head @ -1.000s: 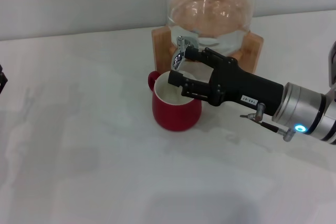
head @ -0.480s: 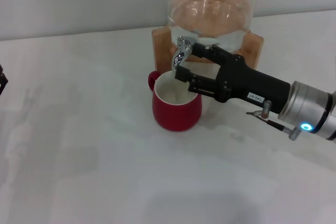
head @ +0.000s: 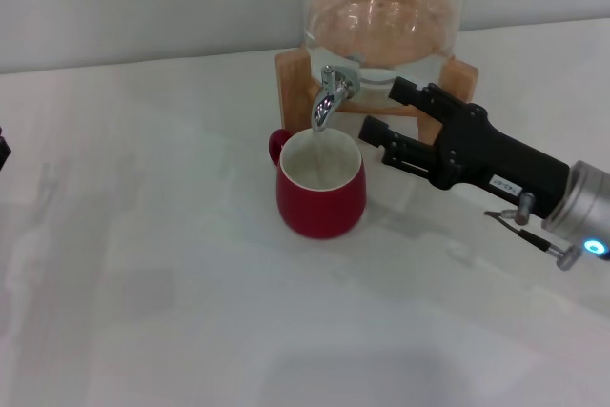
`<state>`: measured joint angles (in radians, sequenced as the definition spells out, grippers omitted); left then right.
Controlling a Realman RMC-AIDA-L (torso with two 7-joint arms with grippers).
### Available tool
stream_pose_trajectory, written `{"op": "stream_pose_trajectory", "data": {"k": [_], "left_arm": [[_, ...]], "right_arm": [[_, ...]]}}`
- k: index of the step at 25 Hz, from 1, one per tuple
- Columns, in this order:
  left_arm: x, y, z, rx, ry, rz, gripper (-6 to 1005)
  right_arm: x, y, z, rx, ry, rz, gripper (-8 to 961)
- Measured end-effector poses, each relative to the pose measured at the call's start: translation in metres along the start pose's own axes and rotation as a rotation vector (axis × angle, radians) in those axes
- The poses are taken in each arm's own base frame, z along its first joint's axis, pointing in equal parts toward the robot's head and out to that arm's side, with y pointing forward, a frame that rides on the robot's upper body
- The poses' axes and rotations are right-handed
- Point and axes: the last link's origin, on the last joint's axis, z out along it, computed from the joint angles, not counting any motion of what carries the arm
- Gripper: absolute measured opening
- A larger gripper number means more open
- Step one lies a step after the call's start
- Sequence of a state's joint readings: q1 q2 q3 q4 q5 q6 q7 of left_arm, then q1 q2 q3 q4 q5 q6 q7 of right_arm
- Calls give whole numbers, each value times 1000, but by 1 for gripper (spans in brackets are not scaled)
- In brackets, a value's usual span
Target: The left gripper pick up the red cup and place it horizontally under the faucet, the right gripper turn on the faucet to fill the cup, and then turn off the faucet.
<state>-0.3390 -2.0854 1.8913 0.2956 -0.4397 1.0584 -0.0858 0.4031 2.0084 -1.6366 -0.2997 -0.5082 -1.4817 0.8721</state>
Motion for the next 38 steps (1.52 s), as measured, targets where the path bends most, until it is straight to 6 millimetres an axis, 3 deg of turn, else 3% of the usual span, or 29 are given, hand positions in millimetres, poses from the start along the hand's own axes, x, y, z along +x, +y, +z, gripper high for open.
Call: {"op": "stream_pose_trajectory", "data": {"k": [13,27,38], "left_arm": [[1,0,1,-1,2,-4,885],[2,4,4,-15,6,-3,885],[2,4,4,-15,7,-3,885]], "right_arm": [[6,14,-6,-66,17,16,868],[15,36,28,-213,89,28,868],[14,32,38,-199,105,22,868]]}}
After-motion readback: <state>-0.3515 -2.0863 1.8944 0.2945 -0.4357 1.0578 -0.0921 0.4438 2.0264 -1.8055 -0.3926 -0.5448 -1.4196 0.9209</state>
